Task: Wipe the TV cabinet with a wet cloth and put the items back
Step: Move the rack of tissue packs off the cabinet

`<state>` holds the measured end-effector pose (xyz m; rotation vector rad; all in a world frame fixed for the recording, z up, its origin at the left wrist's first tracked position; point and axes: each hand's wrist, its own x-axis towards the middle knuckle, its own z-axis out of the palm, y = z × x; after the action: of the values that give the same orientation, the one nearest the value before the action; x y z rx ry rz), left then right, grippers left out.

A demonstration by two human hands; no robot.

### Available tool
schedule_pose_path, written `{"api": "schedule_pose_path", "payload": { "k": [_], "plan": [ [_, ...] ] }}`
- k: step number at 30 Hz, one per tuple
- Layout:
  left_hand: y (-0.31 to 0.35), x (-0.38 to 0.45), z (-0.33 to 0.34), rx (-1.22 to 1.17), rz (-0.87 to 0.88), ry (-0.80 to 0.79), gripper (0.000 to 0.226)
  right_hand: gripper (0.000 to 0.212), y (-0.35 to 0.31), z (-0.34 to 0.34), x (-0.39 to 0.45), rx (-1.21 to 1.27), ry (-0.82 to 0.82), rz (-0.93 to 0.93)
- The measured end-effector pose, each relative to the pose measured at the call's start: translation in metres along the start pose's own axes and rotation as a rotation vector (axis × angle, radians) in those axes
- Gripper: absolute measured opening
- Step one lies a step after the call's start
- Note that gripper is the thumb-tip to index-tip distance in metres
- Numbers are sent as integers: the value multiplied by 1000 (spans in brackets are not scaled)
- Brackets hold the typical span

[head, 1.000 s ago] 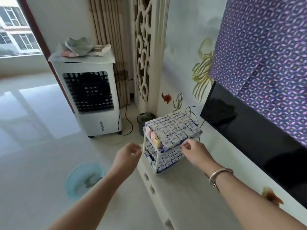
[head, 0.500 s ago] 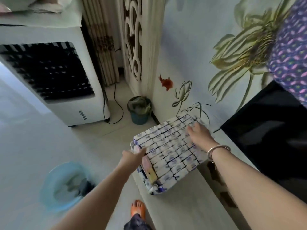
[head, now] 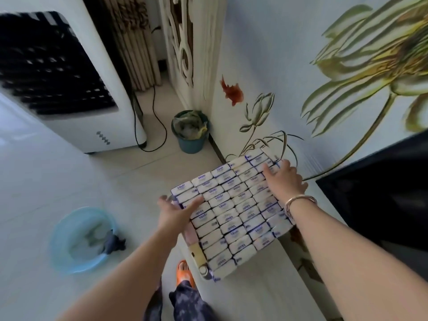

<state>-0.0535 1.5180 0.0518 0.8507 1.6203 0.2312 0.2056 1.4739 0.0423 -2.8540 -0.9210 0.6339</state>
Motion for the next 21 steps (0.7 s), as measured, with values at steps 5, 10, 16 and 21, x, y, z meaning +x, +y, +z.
{"api": "schedule_pose_path", "payload": {
  "k": [5, 10, 16, 21],
  "plan": [
    [19, 16, -11, -42, 52, 19, 93, 76, -10, -5, 0, 68, -62, 69],
    [36, 38, -30, 16, 125, 31, 86, 78, -12, 3, -2, 155, -106, 107],
    [25, 41, -33, -41, 106, -83, 68, 82, -25, 0, -6, 378, -179, 190],
    [38, 49, -49, -95, 148, -121, 44, 84, -49, -4, -12, 362, -177, 280]
  ]
}}
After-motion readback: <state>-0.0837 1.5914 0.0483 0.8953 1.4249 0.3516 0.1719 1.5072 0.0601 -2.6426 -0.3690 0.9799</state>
